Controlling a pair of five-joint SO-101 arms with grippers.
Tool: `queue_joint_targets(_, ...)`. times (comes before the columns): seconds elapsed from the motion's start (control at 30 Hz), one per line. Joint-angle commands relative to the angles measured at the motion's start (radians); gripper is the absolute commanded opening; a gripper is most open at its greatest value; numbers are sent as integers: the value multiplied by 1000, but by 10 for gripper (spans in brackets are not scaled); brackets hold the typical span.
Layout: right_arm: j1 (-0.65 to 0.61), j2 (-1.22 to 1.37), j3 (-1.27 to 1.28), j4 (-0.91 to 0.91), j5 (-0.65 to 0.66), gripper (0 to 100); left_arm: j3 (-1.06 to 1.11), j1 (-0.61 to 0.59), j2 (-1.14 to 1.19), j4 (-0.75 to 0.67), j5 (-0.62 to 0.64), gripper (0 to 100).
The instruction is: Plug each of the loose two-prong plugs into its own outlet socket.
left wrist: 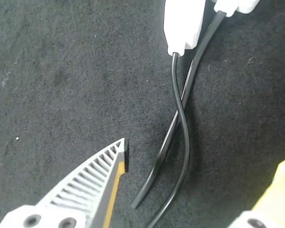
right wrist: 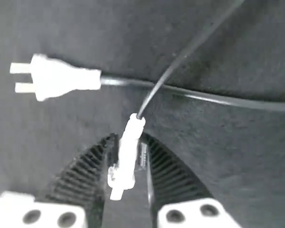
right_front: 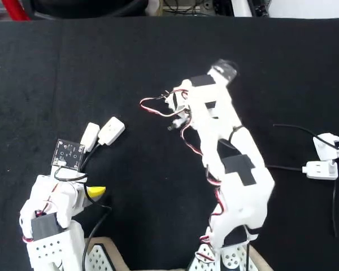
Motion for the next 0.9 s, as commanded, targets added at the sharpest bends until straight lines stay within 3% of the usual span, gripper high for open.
queue_joint_targets(0.0,-12,-102,-24,60,255,11,-8,5,-5,-18,-6,456)
queue_joint_targets(0.23,-110,-205,56,71,470,11,-8,10,-5,-18,-6,456)
queue_joint_targets(0.47,-130,-481,329,-120,583,11,-8,12,-5,-18,-6,456)
queue_joint_targets(0.67,-215,-783,710,-488,626,11,-10,15,-5,-18,-6,456)
queue_joint_targets(0.87,-354,-998,1112,-1046,623,11,-30,47,-5,-17,2,456)
